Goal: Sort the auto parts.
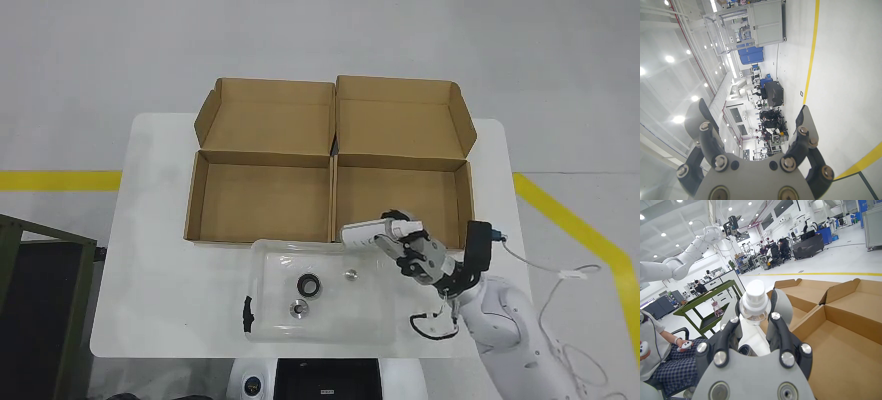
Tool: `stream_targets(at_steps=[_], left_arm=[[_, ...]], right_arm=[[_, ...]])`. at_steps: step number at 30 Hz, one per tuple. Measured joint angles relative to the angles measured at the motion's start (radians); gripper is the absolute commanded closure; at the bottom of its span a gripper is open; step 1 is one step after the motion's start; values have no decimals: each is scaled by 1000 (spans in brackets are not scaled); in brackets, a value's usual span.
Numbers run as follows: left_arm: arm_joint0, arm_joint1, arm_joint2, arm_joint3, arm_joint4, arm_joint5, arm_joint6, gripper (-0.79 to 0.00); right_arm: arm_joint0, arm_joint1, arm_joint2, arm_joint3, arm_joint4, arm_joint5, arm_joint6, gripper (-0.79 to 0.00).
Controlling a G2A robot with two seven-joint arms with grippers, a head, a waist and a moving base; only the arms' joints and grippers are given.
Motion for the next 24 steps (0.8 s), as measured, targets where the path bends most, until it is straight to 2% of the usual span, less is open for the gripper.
stream_targets(at_steps=[6, 13, 24], left_arm=[[0, 0, 0, 0, 0, 0, 0, -785], [0, 0, 0, 0, 0, 0, 0, -785], [0, 0, 0, 0, 0, 0, 0, -785]], right_arm=[[20, -4, -7, -5, -65, 81, 24, 0], [77, -16, -63, 18, -215, 234, 78, 0], [193, -37, -154, 93, -314, 334, 151, 0]])
